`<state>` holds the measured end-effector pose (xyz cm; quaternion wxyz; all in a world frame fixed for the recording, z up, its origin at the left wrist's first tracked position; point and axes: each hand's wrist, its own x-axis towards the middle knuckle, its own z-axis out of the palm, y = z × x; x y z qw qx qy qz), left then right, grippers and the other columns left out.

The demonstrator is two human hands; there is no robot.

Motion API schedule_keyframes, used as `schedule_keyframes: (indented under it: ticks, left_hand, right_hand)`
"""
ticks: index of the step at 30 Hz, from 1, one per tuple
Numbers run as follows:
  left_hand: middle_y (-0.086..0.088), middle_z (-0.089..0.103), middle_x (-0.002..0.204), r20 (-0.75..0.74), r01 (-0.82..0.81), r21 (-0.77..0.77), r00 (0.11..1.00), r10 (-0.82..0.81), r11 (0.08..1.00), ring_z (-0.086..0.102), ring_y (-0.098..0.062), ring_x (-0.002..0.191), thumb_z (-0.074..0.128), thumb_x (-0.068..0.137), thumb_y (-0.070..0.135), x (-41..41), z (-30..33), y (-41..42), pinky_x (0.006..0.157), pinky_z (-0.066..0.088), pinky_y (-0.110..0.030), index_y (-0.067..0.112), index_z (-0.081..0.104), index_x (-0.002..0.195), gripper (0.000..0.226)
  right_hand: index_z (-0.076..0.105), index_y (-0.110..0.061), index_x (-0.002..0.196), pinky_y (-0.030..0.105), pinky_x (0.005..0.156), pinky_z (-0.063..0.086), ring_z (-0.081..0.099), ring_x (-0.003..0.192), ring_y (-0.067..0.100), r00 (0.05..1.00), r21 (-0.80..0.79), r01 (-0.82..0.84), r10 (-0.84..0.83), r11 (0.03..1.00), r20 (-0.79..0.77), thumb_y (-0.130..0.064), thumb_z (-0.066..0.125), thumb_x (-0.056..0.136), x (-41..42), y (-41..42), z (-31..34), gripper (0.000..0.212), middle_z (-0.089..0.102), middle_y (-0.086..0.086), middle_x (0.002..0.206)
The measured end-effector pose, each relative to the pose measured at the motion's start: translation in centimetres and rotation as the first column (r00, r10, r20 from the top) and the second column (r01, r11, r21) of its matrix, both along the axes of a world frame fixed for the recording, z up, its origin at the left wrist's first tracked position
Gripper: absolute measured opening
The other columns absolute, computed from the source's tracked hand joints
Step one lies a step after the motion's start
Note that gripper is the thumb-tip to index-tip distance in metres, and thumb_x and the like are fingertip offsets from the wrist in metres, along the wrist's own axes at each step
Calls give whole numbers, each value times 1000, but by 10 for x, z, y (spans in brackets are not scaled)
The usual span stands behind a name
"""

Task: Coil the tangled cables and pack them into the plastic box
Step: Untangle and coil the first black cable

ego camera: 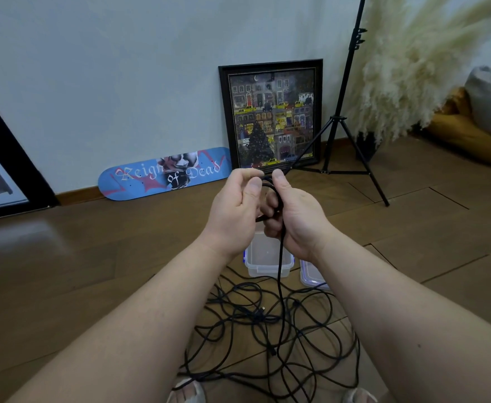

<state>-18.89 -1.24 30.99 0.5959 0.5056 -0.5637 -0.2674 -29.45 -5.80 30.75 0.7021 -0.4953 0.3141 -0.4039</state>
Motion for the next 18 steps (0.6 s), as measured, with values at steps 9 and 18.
schedule_keyframes:
  ticks: [9, 18]
  left_hand:
    - [15, 36, 50, -122, 35, -1, 992, -35, 999, 32, -2, 49, 31, 106, 5, -4, 3, 3, 54, 38, -19, 16, 59, 114, 31]
    - [13, 34, 45, -333, -198, 28, 922, 196, 980, 31, -2, 44, 30, 107, 10, 15, 8, -4, 52, 39, -21, 17, 61, 105, 33]
  right_hand:
    - [37, -17, 64, 20, 42, 15, 18, 40, 8, 1000, 12, 8, -8, 1000, -4, -50, 45, 97, 1, -5, 1, 47, 30, 1, 55]
    - [57, -14, 97, 24, 51, 28, 34, 47, 10, 998, 30, -55, 55, 998, 3, 1, 50, 90, -14, -4, -2, 19, 65, 3, 76]
